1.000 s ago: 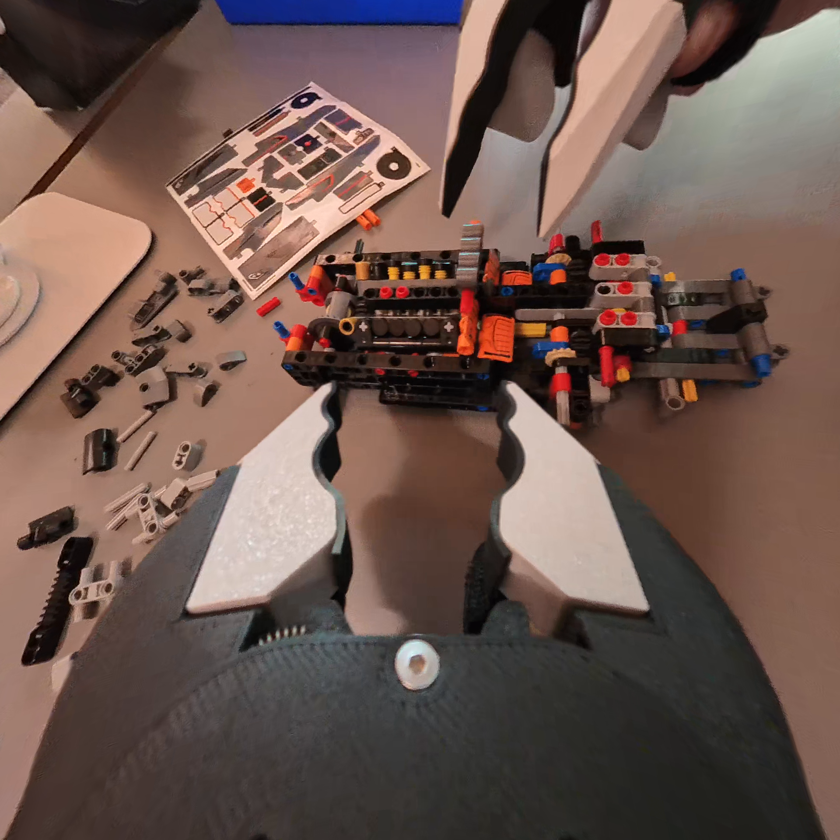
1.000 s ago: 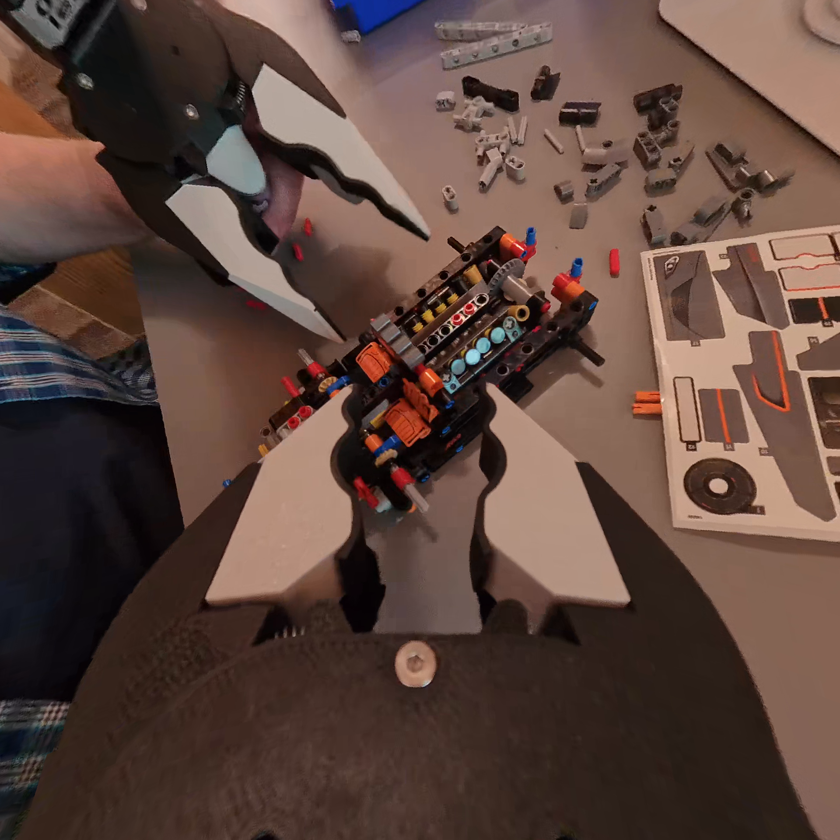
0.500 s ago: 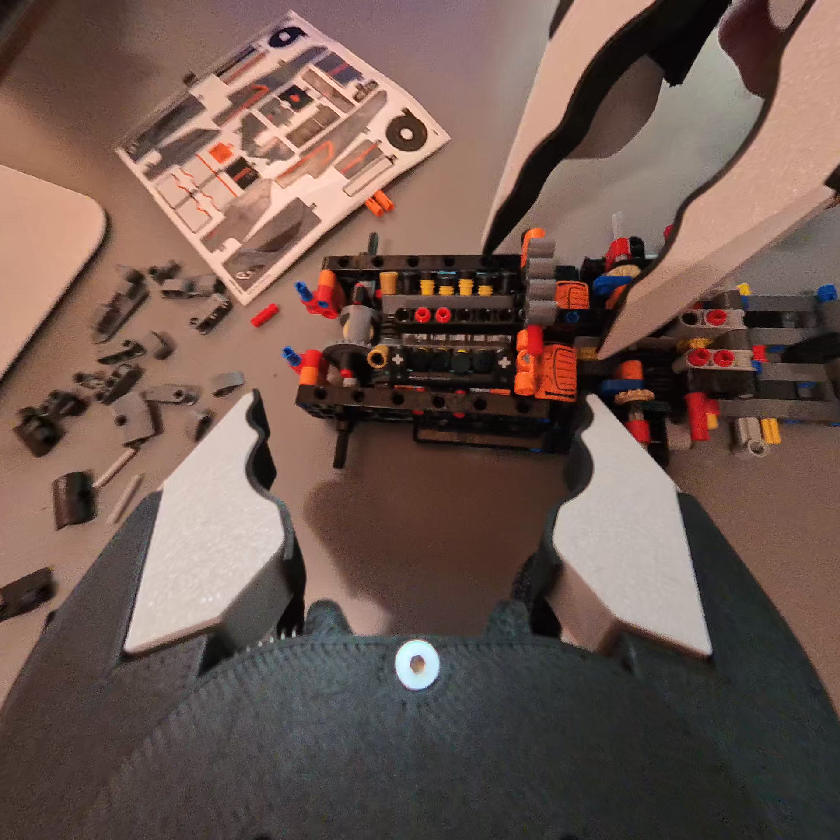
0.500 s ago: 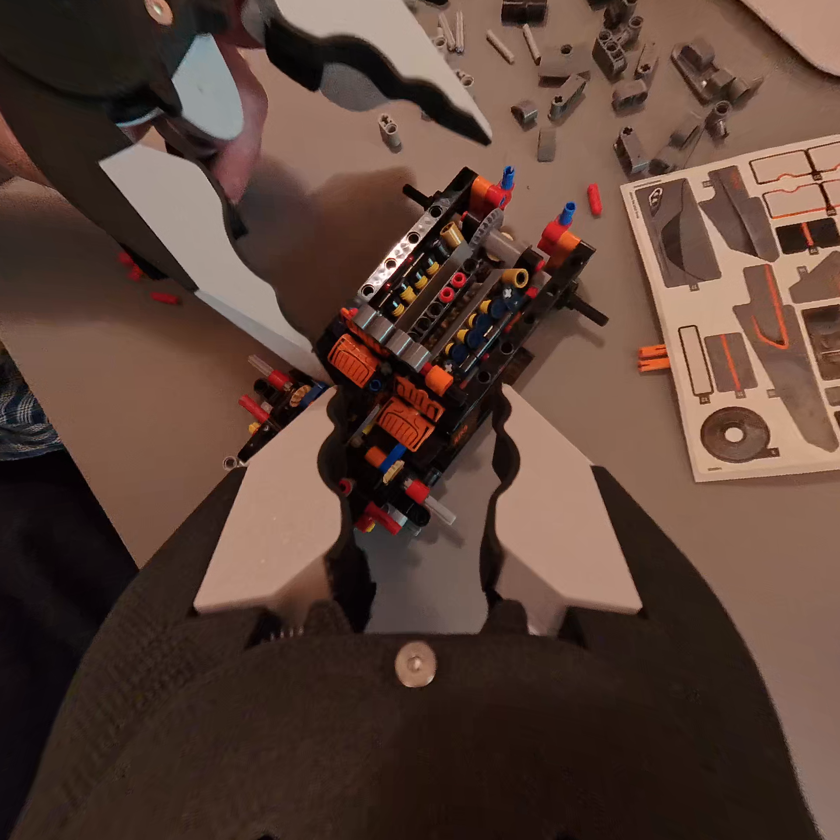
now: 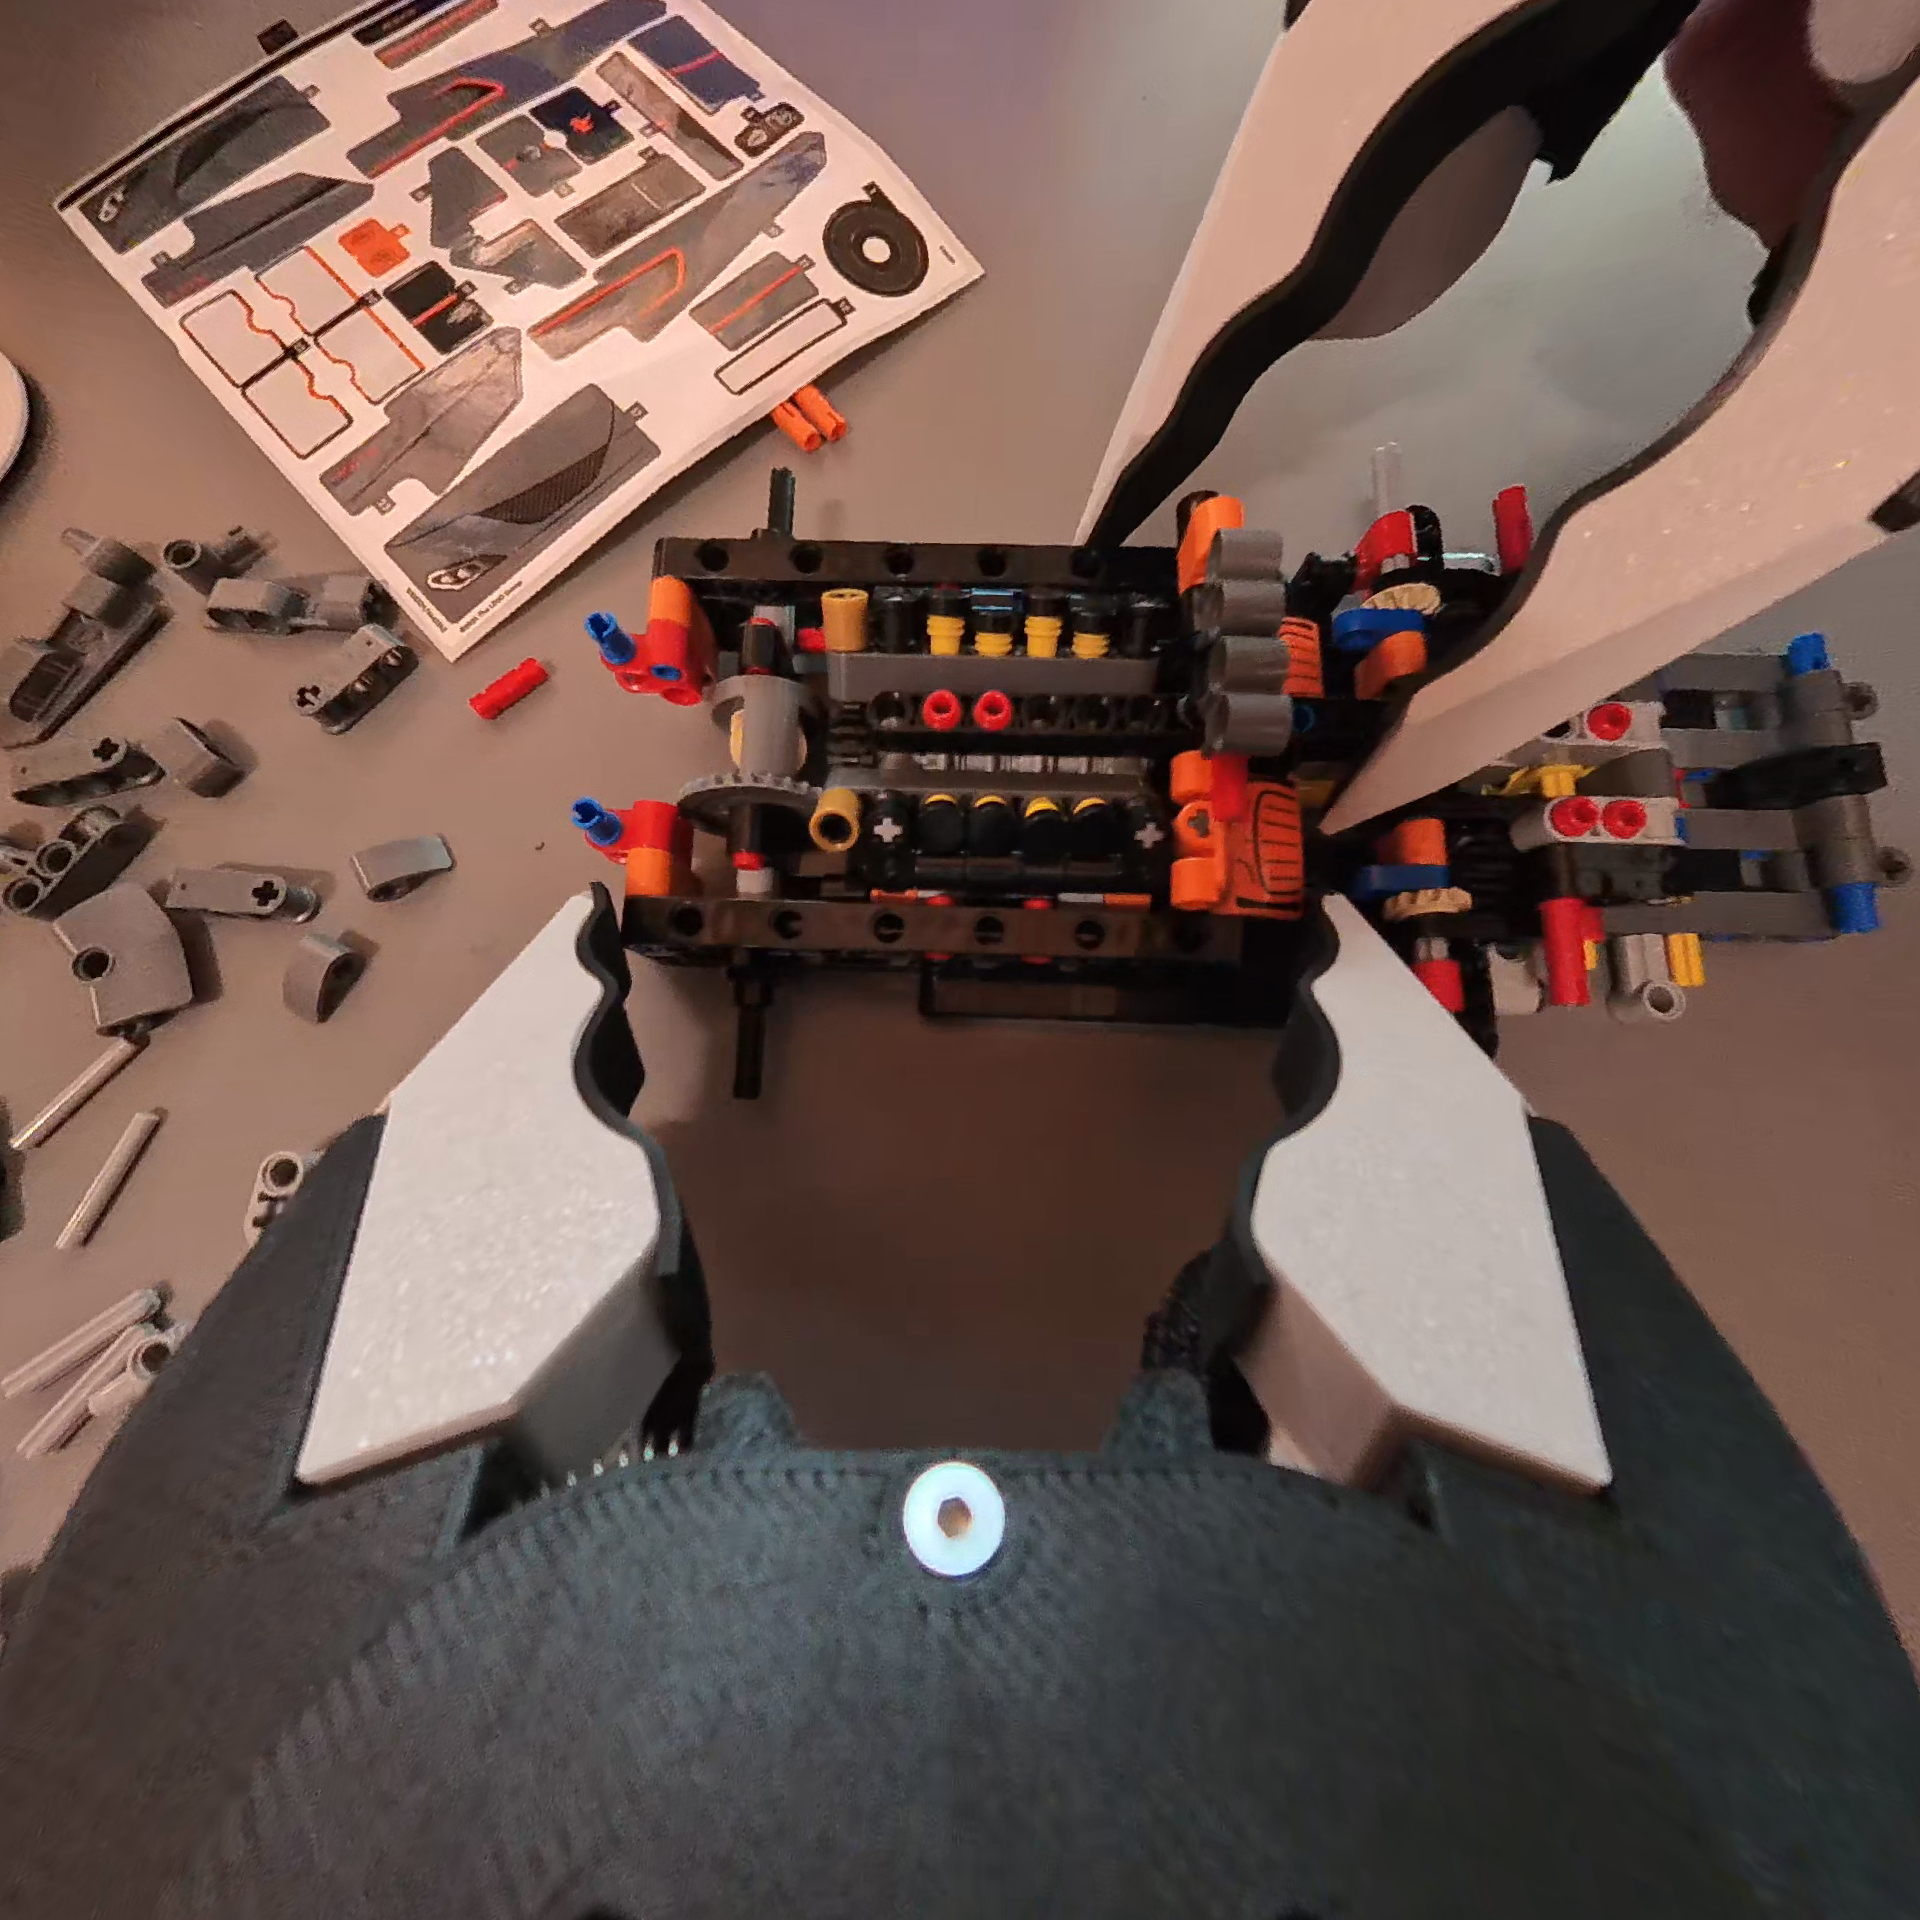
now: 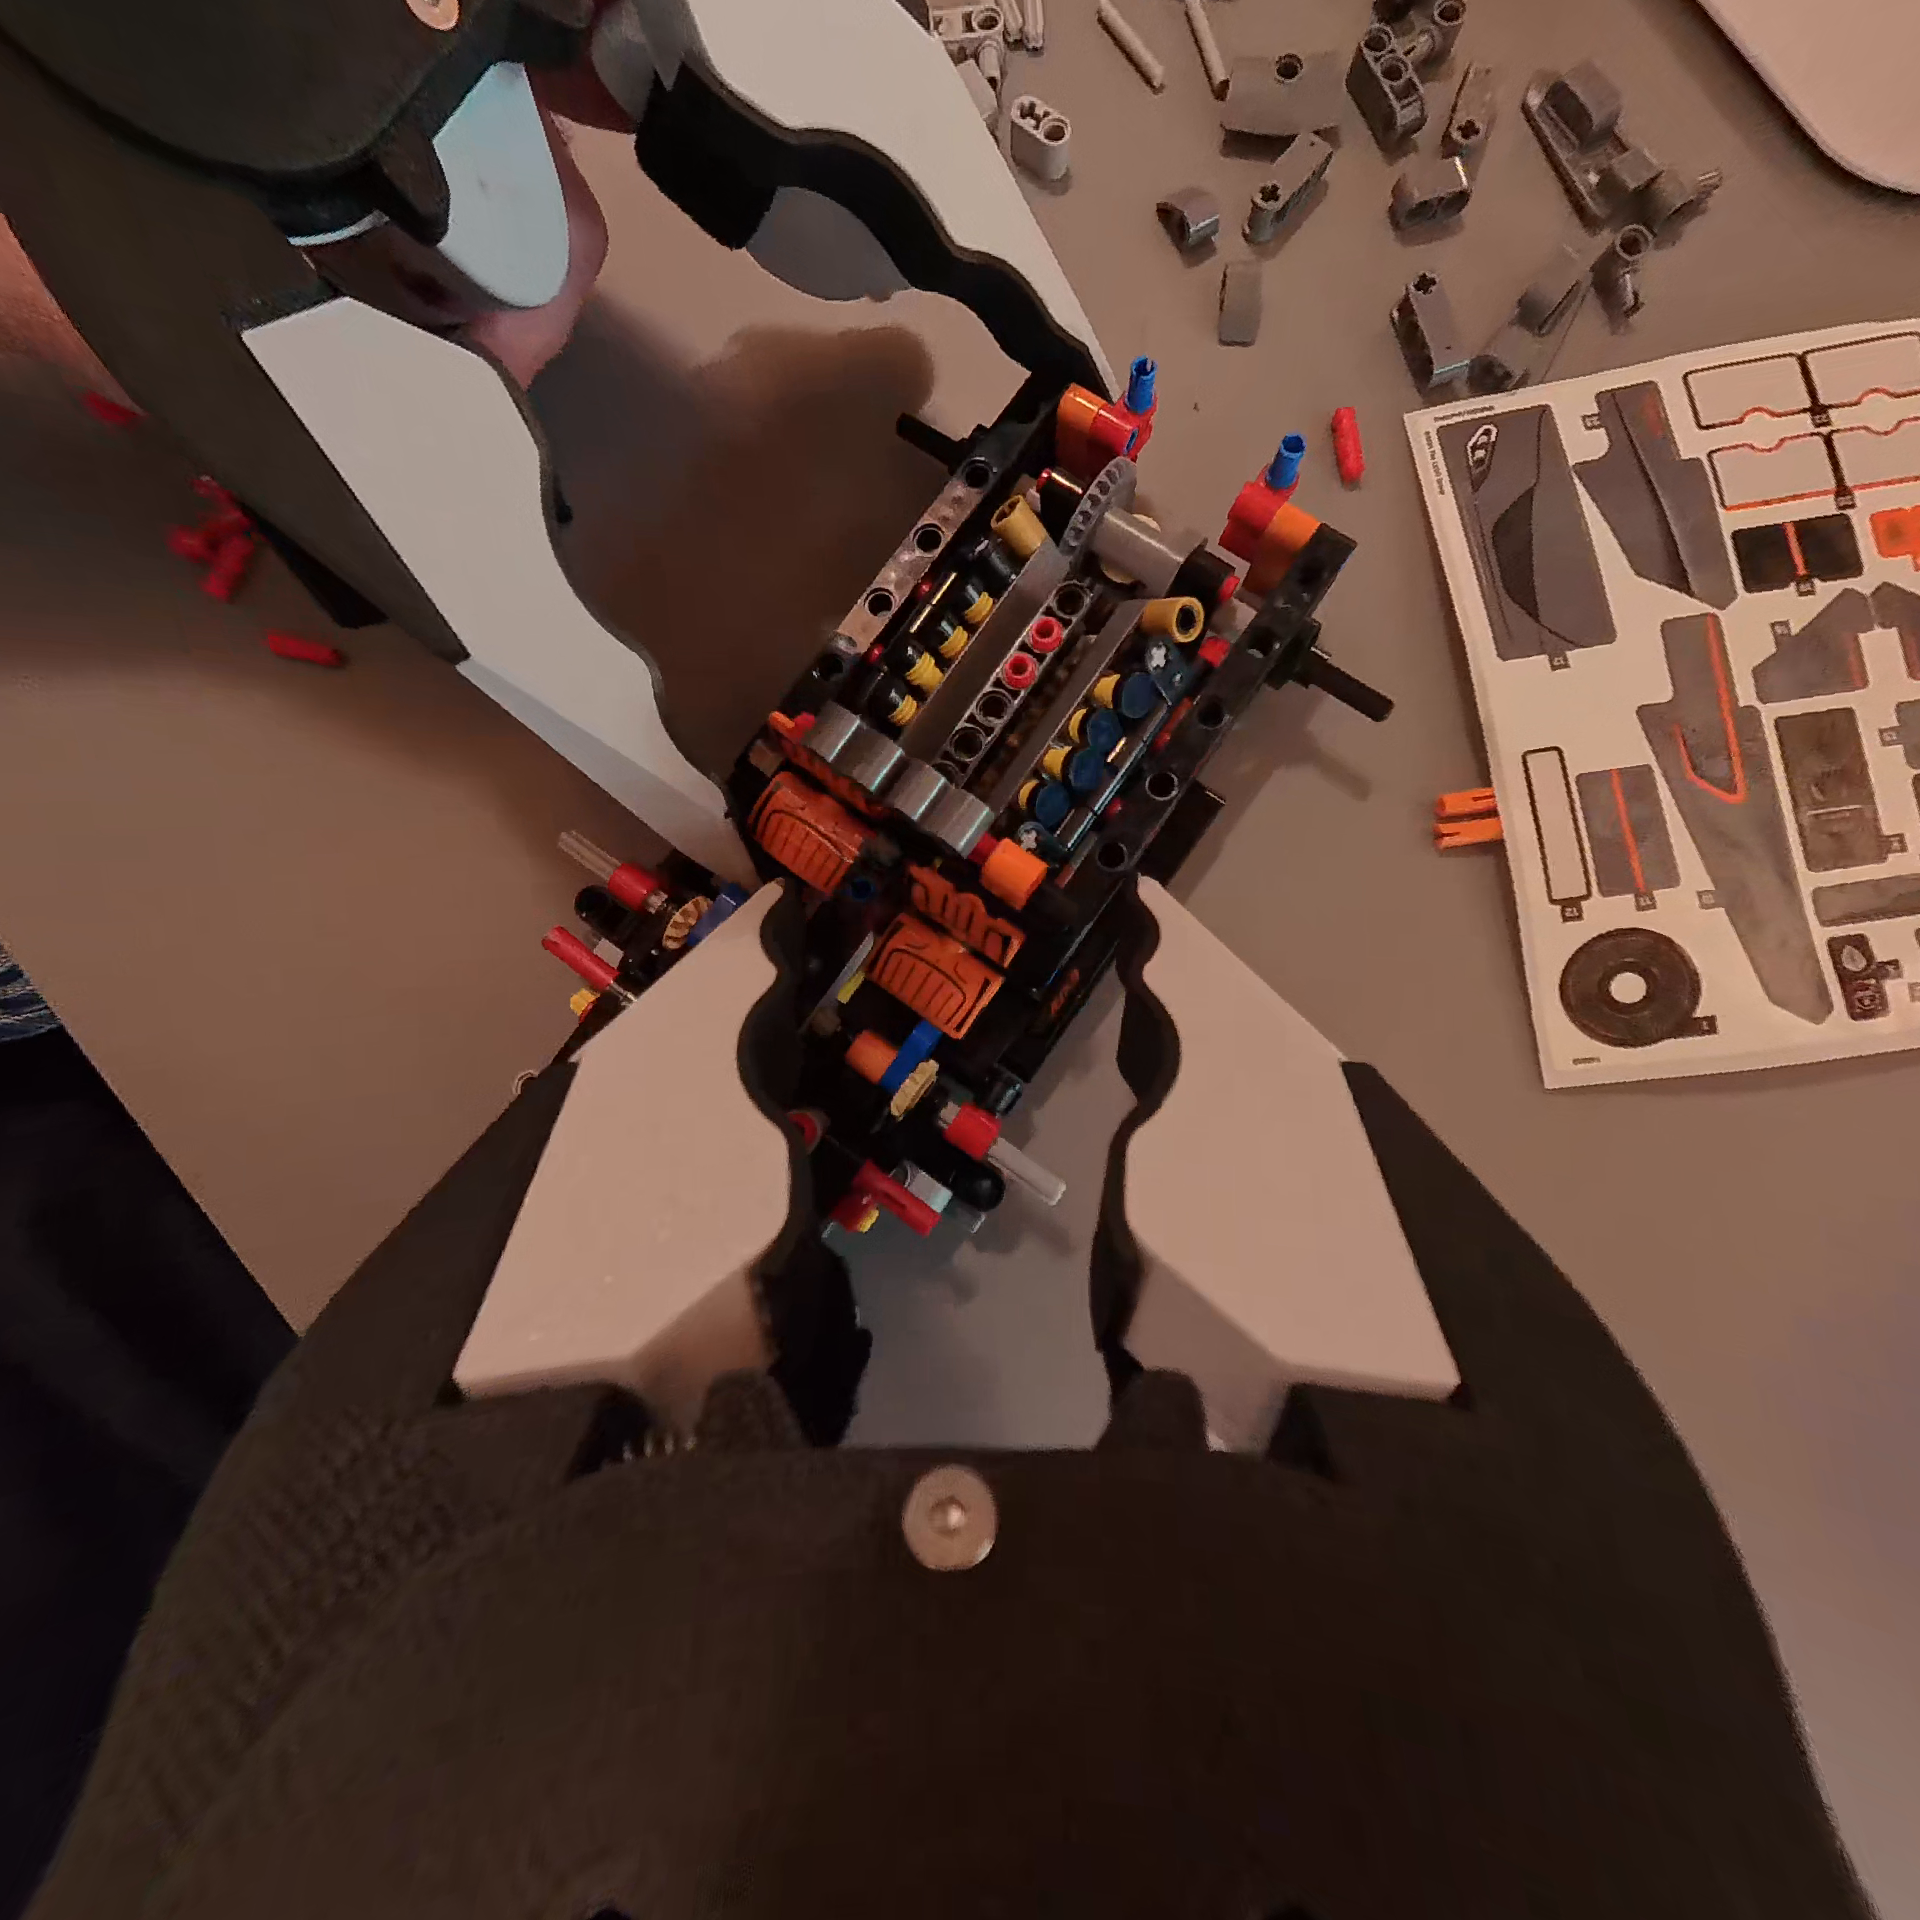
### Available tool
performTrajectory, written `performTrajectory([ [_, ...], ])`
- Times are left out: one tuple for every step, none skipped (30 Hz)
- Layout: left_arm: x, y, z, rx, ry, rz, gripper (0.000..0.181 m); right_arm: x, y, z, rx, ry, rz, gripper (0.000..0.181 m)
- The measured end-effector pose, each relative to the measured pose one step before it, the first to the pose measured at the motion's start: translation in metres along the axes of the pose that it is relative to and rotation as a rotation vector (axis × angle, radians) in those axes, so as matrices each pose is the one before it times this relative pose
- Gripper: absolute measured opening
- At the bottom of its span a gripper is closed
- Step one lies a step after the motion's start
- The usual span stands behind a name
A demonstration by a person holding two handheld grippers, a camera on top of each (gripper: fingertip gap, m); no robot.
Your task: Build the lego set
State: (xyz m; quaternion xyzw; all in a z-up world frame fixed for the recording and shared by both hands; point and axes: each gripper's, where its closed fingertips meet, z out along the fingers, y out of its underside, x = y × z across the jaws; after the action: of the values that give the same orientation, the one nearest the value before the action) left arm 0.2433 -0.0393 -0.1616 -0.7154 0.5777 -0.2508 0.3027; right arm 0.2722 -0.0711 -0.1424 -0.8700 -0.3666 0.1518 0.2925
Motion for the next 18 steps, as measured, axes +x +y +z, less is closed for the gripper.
performTrajectory([
  [0.00012, 0.00005, -0.00013, 0.0012, -0.0019, 0.0008, 0.125, 0.00001, 0.00019, -0.00005, 0.0011, 0.0010, -0.0033, 0.058],
  [0.00012, 0.00007, -0.00008, 0.0001, 0.0010, 0.0013, 0.125, 0.00024, 0.00023, -0.00002, 0.0012, -0.0045, -0.0014, 0.058],
  [-0.00005, 0.00013, -0.00008, 0.0011, 0.0012, 0.0036, 0.124, 0.00032, 0.00033, -0.00006, -0.0007, -0.0071, -0.0005, 0.058],
  [0.00000, 0.00013, -0.00012, 0.0016, -0.0012, 0.0050, 0.124, 0.00034, 0.00030, 0.00004, -0.0020, -0.0065, -0.0055, 0.058],
  [0.00009, 0.00010, -0.00012, 0.0001, 0.0021, 0.0009, 0.124, 0.00050, 0.00033, -0.00010, -0.0031, -0.0063, -0.0023, 0.058],
  [-0.00001, 0.00032, -0.00039, -0.0011, 0.0042, 0.0033, 0.123, 0.00036, 0.00018, -0.00022, -0.0025, -0.0035, -0.0021, 0.058],
  [-0.00009, 0.00009, -0.00011, 0.0021, 0.0005, 0.0053, 0.123, 0.00031, 0.00011, 0.00007, -0.0012, -0.0005, -0.0031, 0.058],
  [-0.00016, 0.00006, -0.00007, 0.0021, -0.0013, -0.0013, 0.122, 0.00068, 0.00014, -0.00022, -0.0011, 0.0024, -0.0021, 0.057],
  [-0.00155, 0.00020, -0.00172, 0.0044, -0.0047, -0.0032, 0.116, 0.00203, 0.00042, -0.00070, -0.0008, 0.0101, -0.0086, 0.055],
  [-0.00010, 0.00065, -0.00010, 0.0017, 0.0035, -0.0025, 0.116, 0.00016, 0.00018, -0.00007, 0.0029, -0.0044, 0.0047, 0.055],
  [-0.00003, -0.00045, 0.00010, -0.0026, -0.0052, 0.0010, 0.116, -0.00006, -0.00021, 0.00020, 0.0037, -0.0049, 0.0061, 0.055],
  [0.00023, -0.00076, 0.00075, -0.0048, -0.0068, -0.0059, 0.116, 0.00058, 0.00014, -0.00027, -0.0048, 0.0029, -0.0105, 0.055],
  [0.00049, -0.00001, 0.00039, -0.0049, -0.0015, -0.0025, 0.116, 0.00022, 0.00041, -0.00033, -0.0098, -0.0023, -0.0069, 0.056],
  [0.00014, 0.00043, -0.00026, -0.0007, 0.0023, 0.0014, 0.116, 0.00021, 0.00020, 0.00007, -0.0011, -0.0068, -0.0001, 0.056],
  [-0.00009, 0.00014, -0.00018, 0.0061, 0.0011, -0.0029, 0.116, 0.00004, 0.00001, 0.00018, 0.0052, -0.0082, 0.0068, 0.056],
  [-0.00008, 0.00010, -0.00013, 0.0022, -0.0026, -0.0054, 0.116, -0.00012, -0.00025, -0.00008, 0.0081, -0.0017, -0.0089, 0.056],
  [0.00015, 0.00012, 0.00000, -0.0034, -0.0037, -0.0038, 0.116, 0.00017, -0.00005, -0.00031, 0.0078, 0.0021, -0.0193, 0.056],
  [0.00041, -0.00002, 0.00002, 0.0001, 0.0002, 0.0004, 0.116, 0.00037, 0.00051, -0.00019, 0.0001, -0.0118, 0.0070, 0.056],
])
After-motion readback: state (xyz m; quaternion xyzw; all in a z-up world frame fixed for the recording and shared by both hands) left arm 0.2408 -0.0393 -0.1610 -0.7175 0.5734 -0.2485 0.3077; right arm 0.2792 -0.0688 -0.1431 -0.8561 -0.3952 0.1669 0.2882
